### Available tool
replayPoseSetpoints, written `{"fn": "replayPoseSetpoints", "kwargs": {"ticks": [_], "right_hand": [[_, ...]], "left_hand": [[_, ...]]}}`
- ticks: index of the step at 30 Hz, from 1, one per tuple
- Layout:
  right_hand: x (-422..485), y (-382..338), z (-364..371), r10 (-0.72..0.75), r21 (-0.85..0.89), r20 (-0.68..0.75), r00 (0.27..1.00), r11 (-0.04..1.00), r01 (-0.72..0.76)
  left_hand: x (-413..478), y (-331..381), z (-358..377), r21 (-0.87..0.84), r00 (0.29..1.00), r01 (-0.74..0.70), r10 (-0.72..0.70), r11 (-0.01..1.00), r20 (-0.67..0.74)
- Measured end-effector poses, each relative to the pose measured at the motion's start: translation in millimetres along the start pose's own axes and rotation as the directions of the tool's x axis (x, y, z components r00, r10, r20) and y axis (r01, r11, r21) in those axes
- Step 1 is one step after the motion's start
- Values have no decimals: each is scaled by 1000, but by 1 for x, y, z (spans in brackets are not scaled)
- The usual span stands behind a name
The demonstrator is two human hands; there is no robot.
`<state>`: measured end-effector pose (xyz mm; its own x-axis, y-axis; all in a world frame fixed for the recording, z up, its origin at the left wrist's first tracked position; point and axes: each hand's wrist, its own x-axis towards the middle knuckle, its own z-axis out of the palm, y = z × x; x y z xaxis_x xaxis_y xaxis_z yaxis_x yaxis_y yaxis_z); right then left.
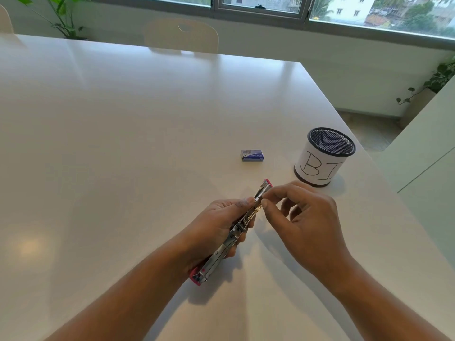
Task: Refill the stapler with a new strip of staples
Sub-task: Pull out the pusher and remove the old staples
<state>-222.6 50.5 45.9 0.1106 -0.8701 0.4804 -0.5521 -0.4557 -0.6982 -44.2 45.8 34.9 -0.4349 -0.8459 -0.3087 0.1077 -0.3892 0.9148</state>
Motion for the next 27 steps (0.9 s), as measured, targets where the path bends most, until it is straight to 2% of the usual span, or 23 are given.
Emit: {"fn": "replayPoseSetpoints", "kwargs": {"ticks": [16, 23, 27], "right_hand": [[-4, -1, 5, 10, 33, 56, 998, 999, -12], [-7, -14, 3, -59, 133, 19, 998, 989, 56], [-16, -23, 7, -136, 94, 50, 989, 987, 131]], "left_hand": [[-1, 2, 1, -6, 998, 56, -56, 998, -26], [2, 3, -2, -179, 985, 108, -130, 978, -113], [2, 3, -5, -223, 985, 90, -120, 971, -125]]}}
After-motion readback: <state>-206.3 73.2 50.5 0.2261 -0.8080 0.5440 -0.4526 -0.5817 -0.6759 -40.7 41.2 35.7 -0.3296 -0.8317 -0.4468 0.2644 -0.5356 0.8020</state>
